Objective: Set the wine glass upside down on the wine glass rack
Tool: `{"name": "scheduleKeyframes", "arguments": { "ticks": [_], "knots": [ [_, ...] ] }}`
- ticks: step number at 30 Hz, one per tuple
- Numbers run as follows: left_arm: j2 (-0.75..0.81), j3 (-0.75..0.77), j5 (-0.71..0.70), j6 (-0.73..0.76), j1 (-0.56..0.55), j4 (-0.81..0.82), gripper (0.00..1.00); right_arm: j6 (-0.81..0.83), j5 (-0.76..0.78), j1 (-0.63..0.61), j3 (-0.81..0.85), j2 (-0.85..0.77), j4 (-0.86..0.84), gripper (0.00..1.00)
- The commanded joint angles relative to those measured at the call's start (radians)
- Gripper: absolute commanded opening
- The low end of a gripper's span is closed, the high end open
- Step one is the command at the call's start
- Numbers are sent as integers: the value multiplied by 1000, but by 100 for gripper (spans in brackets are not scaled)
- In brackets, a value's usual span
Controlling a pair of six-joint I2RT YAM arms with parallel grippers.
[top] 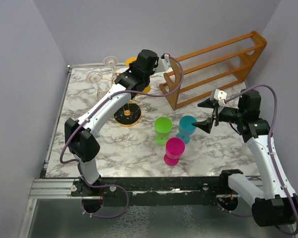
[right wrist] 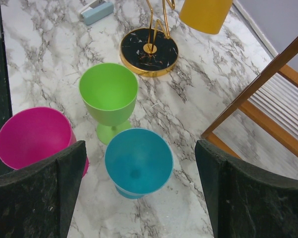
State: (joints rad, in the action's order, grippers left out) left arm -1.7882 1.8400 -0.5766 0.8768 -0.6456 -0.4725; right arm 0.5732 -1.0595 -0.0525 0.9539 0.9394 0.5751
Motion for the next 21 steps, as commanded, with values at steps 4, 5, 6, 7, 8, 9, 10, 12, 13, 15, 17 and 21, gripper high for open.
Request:
{"name": "scheduleKeyframes", "arguments": {
  "ticks": [4, 5, 6, 7, 8, 9, 10, 12, 13, 15, 17, 21],
  "knots": [
    [-5, 54, 42, -77, -5, -23, 23, 0, 1, 3, -10, -7, -23, 90],
    [-5, 58, 51, -87, -5, -30, 25, 1, 1, 2, -10, -7, -23, 90],
    [-6, 62, 55, -96, -5, -34, 26, 1, 2, 3, -10, -8, -23, 90],
    [-8, 62, 60, -102, -5, -40, 26, 1, 3, 3, -12, -7, -24, 90],
    [-8, 63, 62, -107, -5, -44, 26, 1, 3, 3, -12, -8, -24, 90],
    [-9, 65, 63, -114, -5, -47, 27, 1, 3, 2, -12, -7, -24, 90],
    [-9, 66, 66, -117, -5, -48, 27, 1, 3, 2, -12, -8, -24, 90],
    [-10, 69, 75, -127, -5, -52, 28, 1, 4, 2, -12, -8, -24, 90],
    [-10, 72, 81, -133, -5, -57, 28, 1, 4, 2, -12, -8, -24, 90],
    [-9, 78, 96, -149, -5, -67, 29, 1, 6, 2, -12, -9, -24, 90],
    [-8, 83, 112, -167, -5, -74, 29, 1, 8, 2, -14, -9, -24, 90],
    [-7, 86, 136, -201, -5, -79, 32, 1, 7, 3, -14, -9, -24, 90]
  ]
}}
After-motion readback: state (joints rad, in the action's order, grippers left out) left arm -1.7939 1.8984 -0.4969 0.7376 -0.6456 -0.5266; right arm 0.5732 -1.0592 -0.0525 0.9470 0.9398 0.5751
